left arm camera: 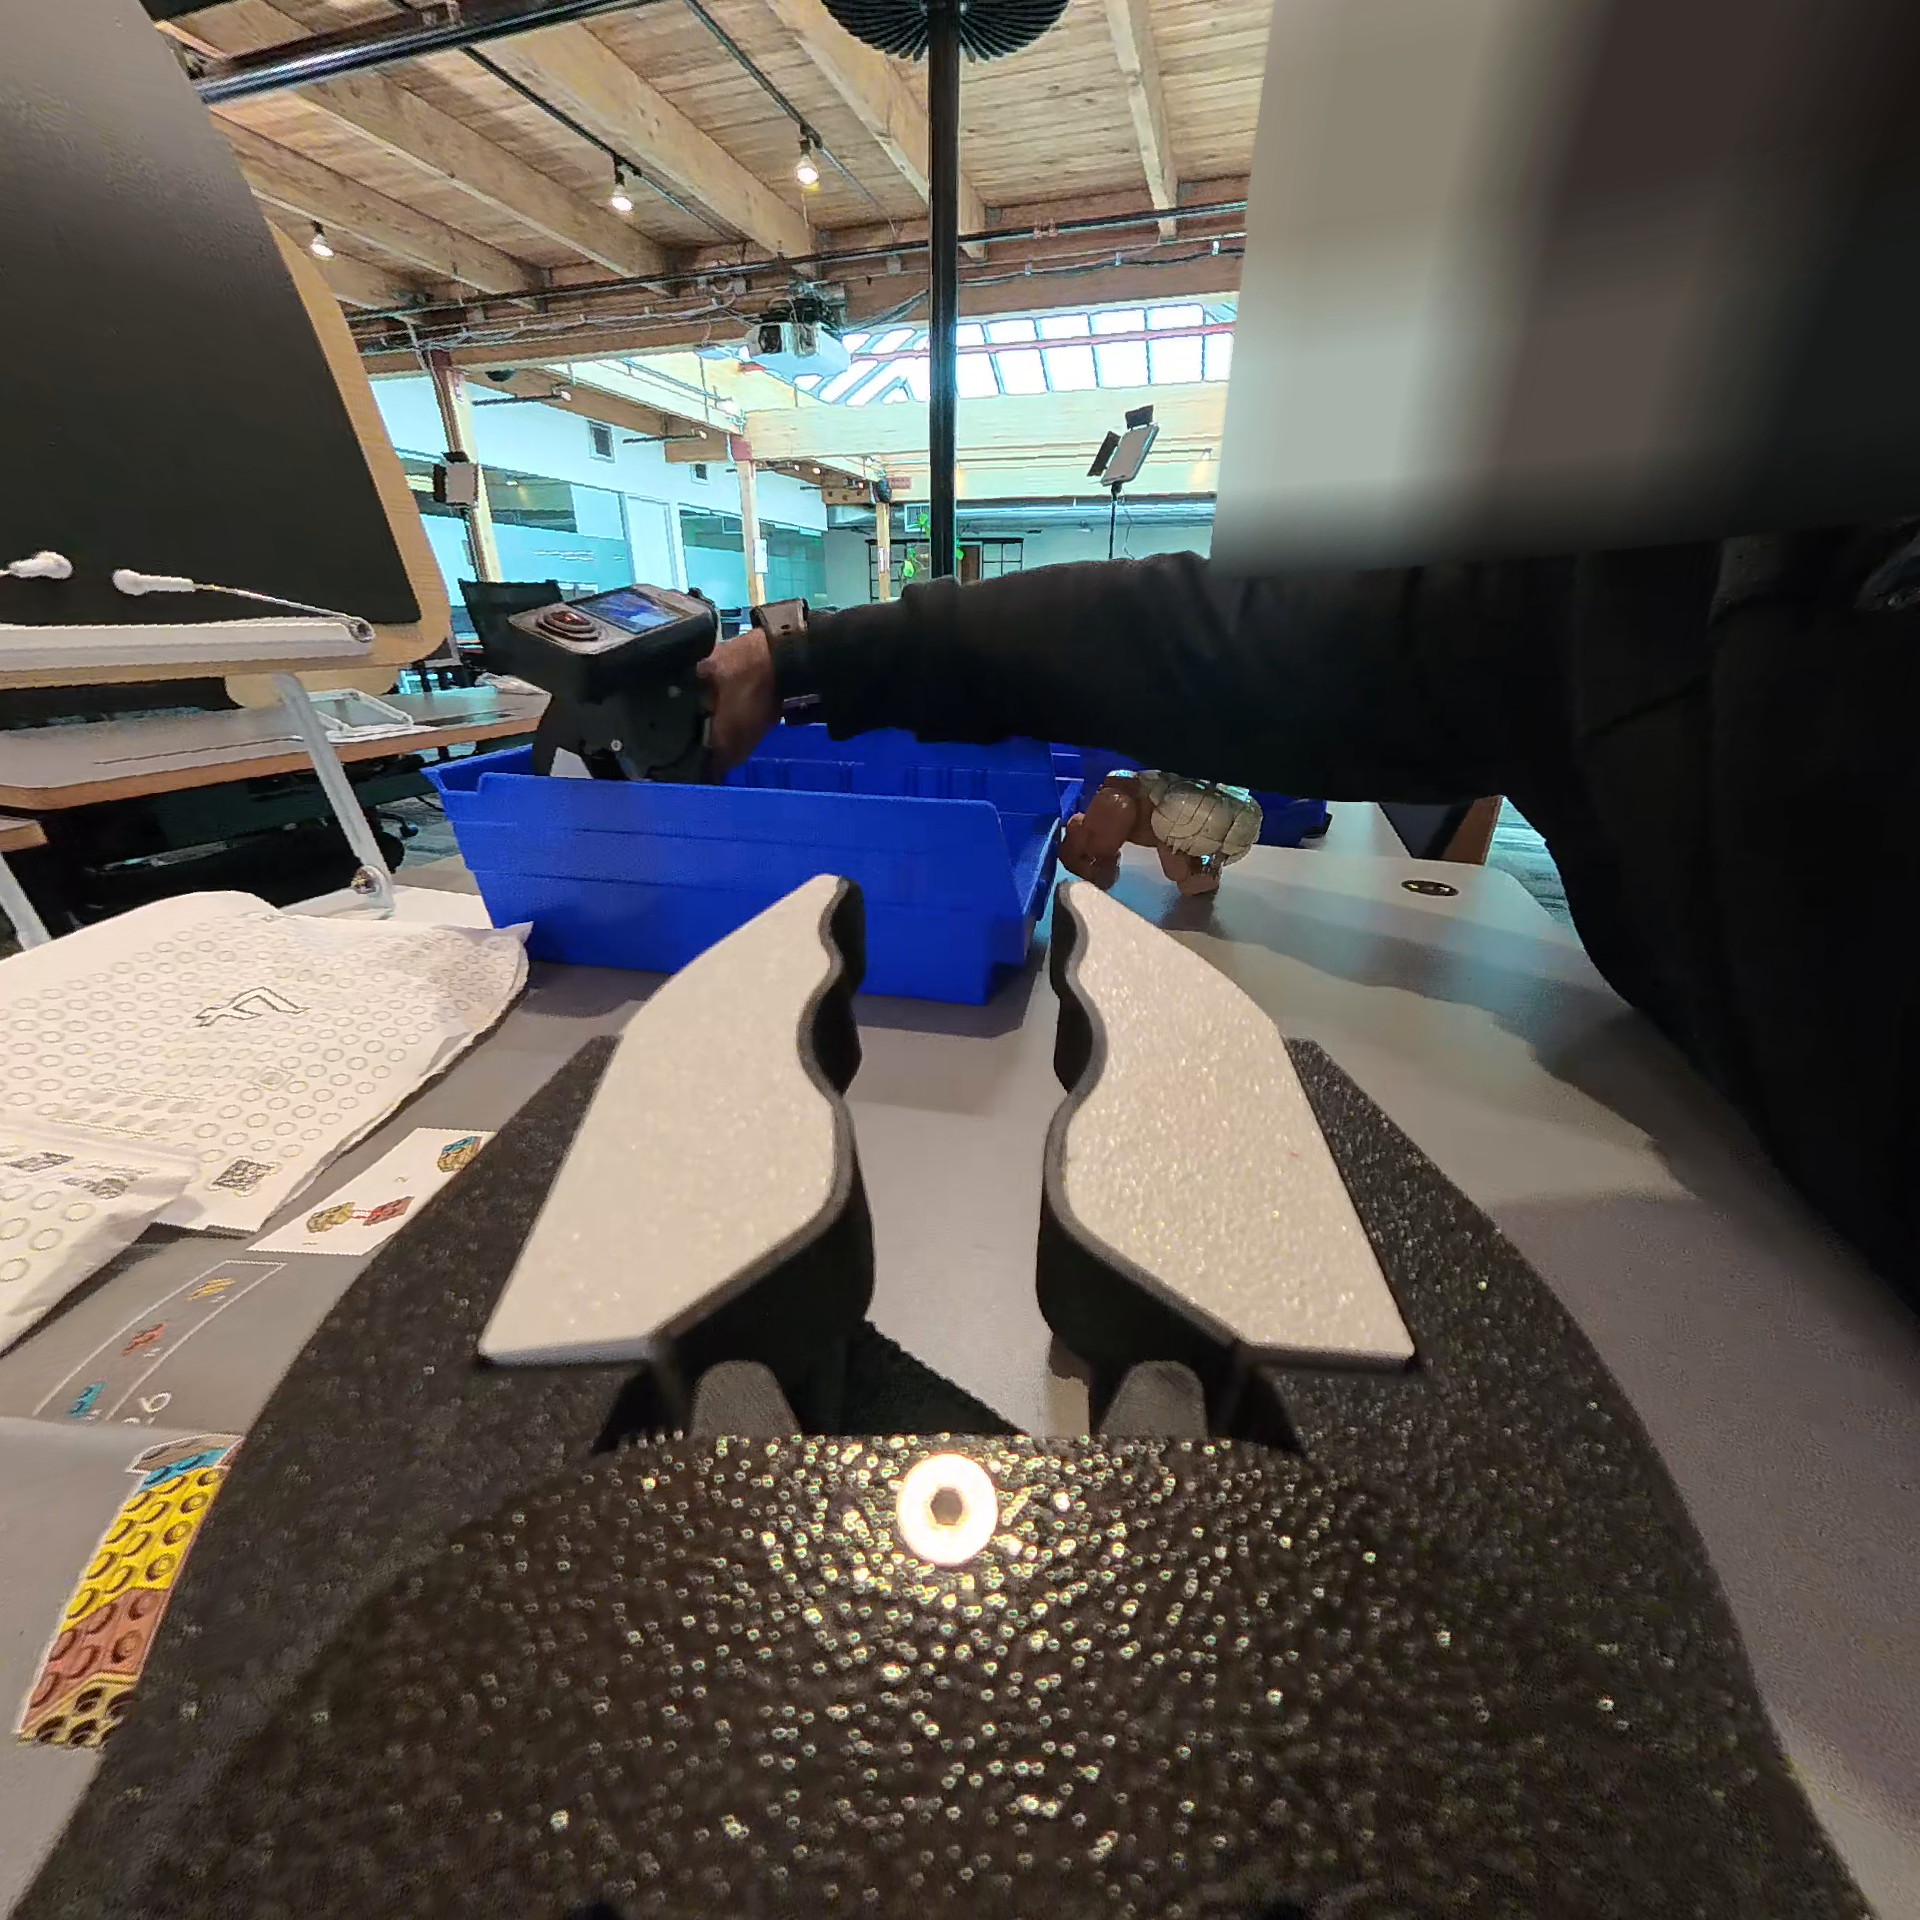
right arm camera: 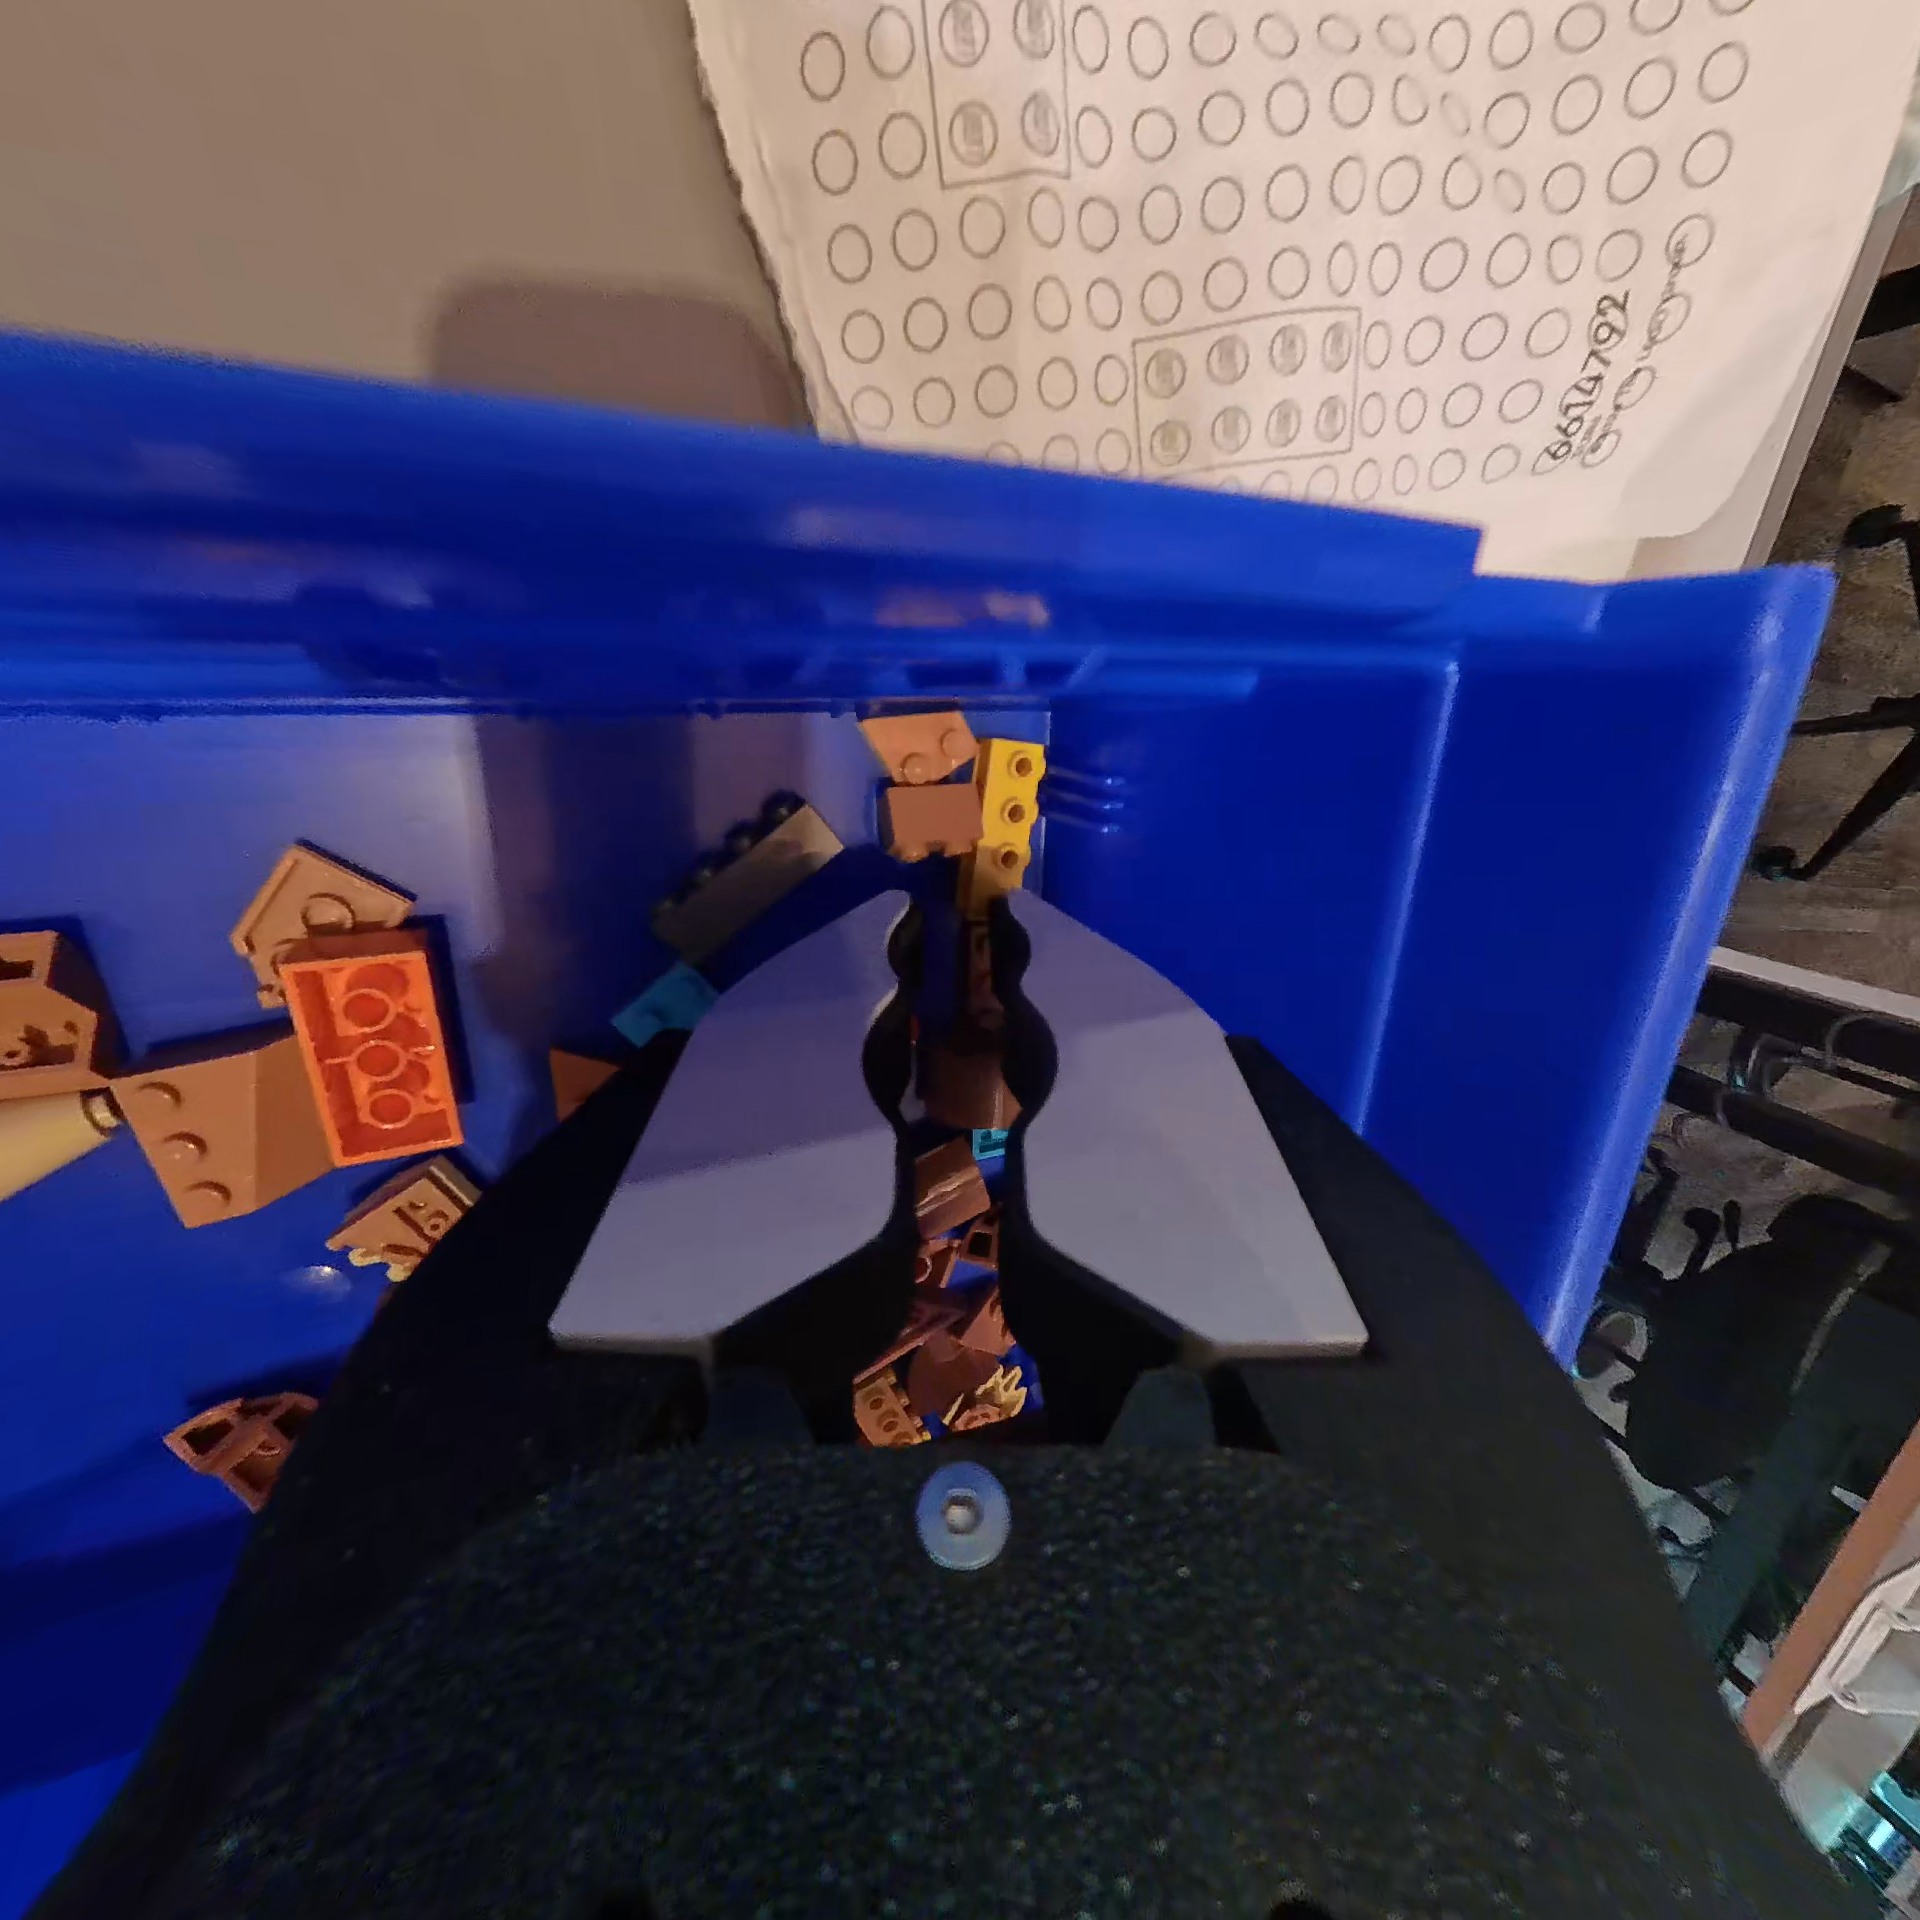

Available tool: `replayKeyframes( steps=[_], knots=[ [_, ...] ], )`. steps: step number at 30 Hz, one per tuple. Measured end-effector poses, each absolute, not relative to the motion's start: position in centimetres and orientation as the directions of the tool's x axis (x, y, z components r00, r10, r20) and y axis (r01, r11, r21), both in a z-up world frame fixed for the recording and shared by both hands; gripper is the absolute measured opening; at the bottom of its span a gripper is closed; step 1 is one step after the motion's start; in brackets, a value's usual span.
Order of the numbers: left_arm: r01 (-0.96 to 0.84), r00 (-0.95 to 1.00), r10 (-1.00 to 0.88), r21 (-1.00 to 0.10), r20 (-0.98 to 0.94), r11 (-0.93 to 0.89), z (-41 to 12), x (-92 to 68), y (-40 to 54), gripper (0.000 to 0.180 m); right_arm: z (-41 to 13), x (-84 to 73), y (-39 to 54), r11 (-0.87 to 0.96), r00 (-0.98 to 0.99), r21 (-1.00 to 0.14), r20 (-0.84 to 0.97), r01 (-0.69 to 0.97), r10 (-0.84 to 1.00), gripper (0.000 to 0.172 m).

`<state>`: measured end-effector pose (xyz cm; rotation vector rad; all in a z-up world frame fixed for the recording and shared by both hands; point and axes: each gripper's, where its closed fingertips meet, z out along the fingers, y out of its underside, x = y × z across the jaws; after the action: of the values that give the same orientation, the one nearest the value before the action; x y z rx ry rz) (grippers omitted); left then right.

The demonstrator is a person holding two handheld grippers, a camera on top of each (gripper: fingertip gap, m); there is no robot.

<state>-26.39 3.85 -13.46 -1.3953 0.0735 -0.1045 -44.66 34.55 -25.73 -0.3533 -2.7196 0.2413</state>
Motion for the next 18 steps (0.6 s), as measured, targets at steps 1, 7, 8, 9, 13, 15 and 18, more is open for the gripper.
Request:
replayKeyframes(
  steps=[1,7,8,9,13,15,18],
  knots=[
    [0.028,0.993,-0.118,-0.985,0.008,0.172,-13.5,-26.4,3.8,0.034,-25.7,-44.7,34.5,0.954,-0.891,-0.212,0.360,0.211,0.277,0.012],
    [0.027,0.993,-0.119,-0.985,0.007,0.173,-13.4,-26.3,3.8,0.033,-26.1,-42.9,34.8,0.956,-0.923,-0.171,0.266,0.239,0.279,0.011],
    [0.029,0.993,-0.119,-0.984,0.008,0.174,-13.4,-26.3,3.8,0.032,-26.1,-42.7,35.0,0.959,-0.927,-0.162,0.261,0.234,0.271,0.013],
    [0.031,0.993,-0.119,-0.984,0.010,0.174,-13.4,-26.4,3.8,0.032,-26.0,-42.7,35.1,0.961,-0.925,-0.160,0.274,0.227,0.264,0.013],
    [0.031,0.993,-0.122,-0.985,0.010,0.171,-13.4,-26.3,3.8,0.032,-25.0,-44.2,34.9,0.951,-0.881,-0.213,0.373,0.225,0.292,0.015],
    [0.029,0.993,-0.122,-0.985,0.008,0.171,-13.5,-26.3,3.8,0.032,-24.7,-45.0,34.7,0.952,-0.859,-0.219,0.420,0.215,0.291,0.011],
    [0.025,0.993,-0.122,-0.985,0.004,0.172,-13.4,-26.3,3.8,0.032,-25.3,-45.2,34.6,0.958,-0.859,-0.197,0.431,0.209,0.276,0.009]
  ],
)
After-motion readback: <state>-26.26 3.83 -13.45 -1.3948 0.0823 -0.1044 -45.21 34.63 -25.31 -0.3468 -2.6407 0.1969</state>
